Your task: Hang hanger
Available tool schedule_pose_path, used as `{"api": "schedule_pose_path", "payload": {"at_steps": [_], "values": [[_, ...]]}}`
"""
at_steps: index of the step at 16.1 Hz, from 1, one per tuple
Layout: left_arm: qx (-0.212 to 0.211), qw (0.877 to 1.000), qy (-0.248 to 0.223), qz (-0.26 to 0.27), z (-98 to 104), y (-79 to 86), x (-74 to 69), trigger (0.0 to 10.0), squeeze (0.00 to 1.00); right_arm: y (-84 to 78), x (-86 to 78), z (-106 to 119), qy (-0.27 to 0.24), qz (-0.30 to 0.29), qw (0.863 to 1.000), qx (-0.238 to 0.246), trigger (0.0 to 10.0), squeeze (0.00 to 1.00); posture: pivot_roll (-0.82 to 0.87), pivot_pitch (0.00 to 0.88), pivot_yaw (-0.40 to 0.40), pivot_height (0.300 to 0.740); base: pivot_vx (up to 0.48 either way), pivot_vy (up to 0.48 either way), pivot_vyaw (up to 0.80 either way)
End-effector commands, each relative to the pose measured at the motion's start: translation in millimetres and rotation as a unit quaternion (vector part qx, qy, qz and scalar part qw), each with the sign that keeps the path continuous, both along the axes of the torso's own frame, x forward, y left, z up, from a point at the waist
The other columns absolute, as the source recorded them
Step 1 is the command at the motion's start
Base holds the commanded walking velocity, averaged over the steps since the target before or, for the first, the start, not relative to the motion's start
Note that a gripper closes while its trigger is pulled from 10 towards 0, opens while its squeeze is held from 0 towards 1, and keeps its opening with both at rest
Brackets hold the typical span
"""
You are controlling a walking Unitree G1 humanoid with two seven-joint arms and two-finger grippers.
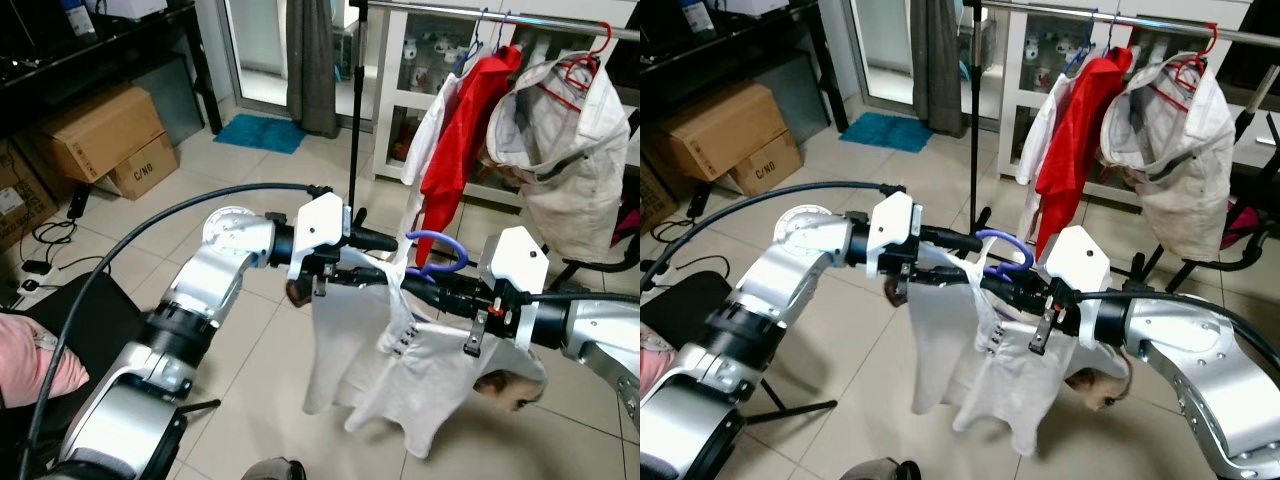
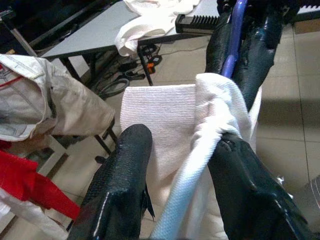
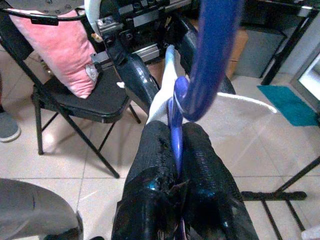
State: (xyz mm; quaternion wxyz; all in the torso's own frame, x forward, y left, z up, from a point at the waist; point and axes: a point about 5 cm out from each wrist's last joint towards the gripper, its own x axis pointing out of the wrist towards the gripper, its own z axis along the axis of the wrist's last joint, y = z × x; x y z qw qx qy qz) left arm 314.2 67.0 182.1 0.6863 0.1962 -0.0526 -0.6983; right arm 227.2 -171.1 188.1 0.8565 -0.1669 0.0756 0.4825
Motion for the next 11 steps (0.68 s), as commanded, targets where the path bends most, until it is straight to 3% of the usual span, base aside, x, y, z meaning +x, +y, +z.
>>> {"api": "schedule_pose_path", "payload": {"at_steps": [1, 2, 3, 4, 8, 9, 10, 11], "values": [[-0.018, 0.999, -0.028, -0.025, 17.2, -2.4, -6.5, 10.0, 0.00, -0.5, 0.5, -8.3, 0.018, -0.006, 1.000, -0.007, 10.0, 0.00, -0.10, 0.000, 0.083, 0.740, 0.000, 0.000, 0.00], [-0.017, 0.999, -0.027, -0.021, 17.5, -0.5, -5.9, 10.0, 0.00, -0.6, 0.5, -8.4, 0.019, -0.006, 1.000, -0.007, 10.0, 0.00, -0.10, 0.000, 0.083, 0.740, 0.000, 0.000, 0.00], [-0.022, 1.000, -0.015, -0.004, 20.1, 3.9, -1.8, 10.0, 0.38, -0.7, 0.5, -8.9, 0.019, -0.006, 1.000, -0.007, 10.0, 0.00, -0.10, 0.000, 0.083, 0.740, 0.000, 0.000, 0.00], [-0.043, 0.999, -0.003, 0.005, 26.8, 7.0, 1.6, 10.0, 1.00, -1.1, 1.2, -9.4, 0.020, -0.007, 1.000, -0.008, 10.0, 0.00, -0.09, 0.000, 0.082, 0.740, 0.000, 0.000, 0.00], [-0.083, 0.997, -0.001, 0.009, 39.9, 11.8, -0.7, 10.0, 1.00, -1.5, 0.8, -11.3, 0.021, -0.010, 1.000, -0.007, 10.0, 0.00, -0.09, 0.000, 0.083, 0.740, 0.000, 0.000, 0.00], [-0.086, 0.996, -0.001, 0.010, 40.4, 13.7, -2.1, 10.0, 0.83, -1.8, 0.2, -11.9, 0.022, -0.011, 1.000, -0.007, 10.0, 0.00, -0.09, 0.000, 0.084, 0.740, 0.000, 0.000, 0.00], [-0.096, 0.995, 0.008, 0.029, 41.7, 22.2, -2.3, 10.0, 0.00, -2.9, -1.0, -13.1, 0.024, -0.013, 1.000, -0.008, 10.0, 0.00, -0.09, 0.000, 0.085, 0.740, 0.000, 0.000, 0.00], [-0.096, 0.995, 0.008, 0.041, 41.7, 26.9, -1.0, 10.0, 0.00, -3.5, -1.1, -13.2, 0.024, -0.015, 1.000, -0.008, 10.0, 0.00, -0.09, 0.000, 0.084, 0.740, 0.000, 0.000, 0.00]]}}
